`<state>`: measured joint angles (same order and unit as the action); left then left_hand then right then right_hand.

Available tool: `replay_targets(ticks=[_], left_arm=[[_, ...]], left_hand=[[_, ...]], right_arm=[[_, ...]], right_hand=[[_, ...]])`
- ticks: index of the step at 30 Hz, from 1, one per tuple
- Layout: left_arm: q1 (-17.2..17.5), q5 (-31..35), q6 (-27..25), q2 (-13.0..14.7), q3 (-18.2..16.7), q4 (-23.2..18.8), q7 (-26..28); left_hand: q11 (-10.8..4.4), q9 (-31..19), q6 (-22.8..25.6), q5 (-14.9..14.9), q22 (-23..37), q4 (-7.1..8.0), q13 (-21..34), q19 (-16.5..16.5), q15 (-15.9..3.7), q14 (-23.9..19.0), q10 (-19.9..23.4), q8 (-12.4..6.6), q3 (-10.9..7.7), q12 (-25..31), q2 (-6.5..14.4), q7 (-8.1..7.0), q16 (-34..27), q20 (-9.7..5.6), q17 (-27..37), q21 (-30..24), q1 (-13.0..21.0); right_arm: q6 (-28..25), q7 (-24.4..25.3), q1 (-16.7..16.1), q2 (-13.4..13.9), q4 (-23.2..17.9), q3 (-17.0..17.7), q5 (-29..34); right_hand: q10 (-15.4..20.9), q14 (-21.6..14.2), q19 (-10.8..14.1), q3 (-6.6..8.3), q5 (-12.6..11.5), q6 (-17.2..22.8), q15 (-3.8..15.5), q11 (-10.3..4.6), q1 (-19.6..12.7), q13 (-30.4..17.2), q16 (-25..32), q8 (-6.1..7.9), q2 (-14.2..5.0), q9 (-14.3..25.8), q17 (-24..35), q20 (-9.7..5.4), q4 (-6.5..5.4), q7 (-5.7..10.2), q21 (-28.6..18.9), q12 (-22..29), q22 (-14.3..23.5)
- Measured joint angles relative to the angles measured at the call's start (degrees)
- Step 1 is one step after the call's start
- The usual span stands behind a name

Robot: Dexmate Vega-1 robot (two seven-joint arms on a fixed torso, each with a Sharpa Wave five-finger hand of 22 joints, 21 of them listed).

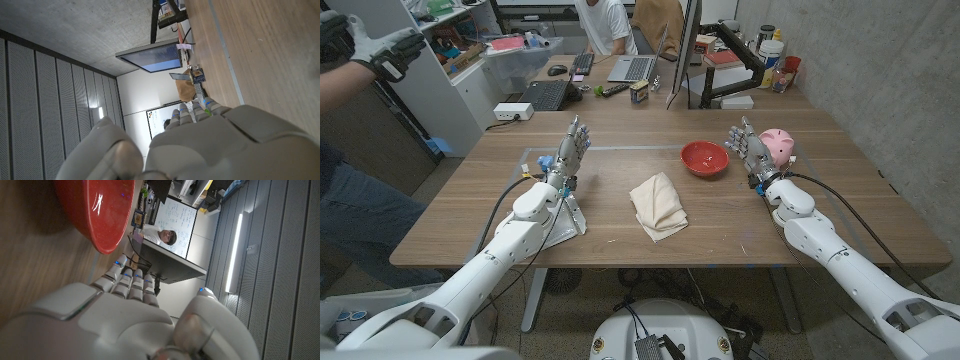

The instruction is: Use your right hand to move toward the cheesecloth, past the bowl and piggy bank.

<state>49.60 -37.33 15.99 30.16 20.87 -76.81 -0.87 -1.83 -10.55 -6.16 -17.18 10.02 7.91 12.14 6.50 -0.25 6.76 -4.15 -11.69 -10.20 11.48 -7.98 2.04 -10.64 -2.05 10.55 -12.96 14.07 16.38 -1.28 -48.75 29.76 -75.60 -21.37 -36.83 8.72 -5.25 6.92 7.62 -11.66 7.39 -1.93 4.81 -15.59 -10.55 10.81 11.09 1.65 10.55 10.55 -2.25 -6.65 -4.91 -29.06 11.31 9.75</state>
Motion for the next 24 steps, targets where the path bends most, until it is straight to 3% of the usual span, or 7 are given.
replay_targets(ticks=[24], left_arm=[[1.88, 1.03, -2.64, 1.53, 0.19, -4.31, 2.56]], left_hand=[[0.21, 0.01, 0.23, -0.85, -0.01, -0.18, -0.70, -0.01, 0.00, 0.00, 0.22, 0.00, -0.17, 0.00, 0.76, -0.23, -0.01, 0.00, -0.01, 0.14, 0.75]], right_arm=[[0.36, 1.14, -0.74, 1.50, -1.66, -0.34, 2.62]], right_hand=[[-0.01, 0.01, 0.19, 0.19, 0.00, 0.19, 0.01, 0.00, -0.31, 0.16, -0.01, 0.00, -0.29, -0.01, -0.01, 0.20, 0.19, 0.20, 0.24, 0.00, -0.01]])
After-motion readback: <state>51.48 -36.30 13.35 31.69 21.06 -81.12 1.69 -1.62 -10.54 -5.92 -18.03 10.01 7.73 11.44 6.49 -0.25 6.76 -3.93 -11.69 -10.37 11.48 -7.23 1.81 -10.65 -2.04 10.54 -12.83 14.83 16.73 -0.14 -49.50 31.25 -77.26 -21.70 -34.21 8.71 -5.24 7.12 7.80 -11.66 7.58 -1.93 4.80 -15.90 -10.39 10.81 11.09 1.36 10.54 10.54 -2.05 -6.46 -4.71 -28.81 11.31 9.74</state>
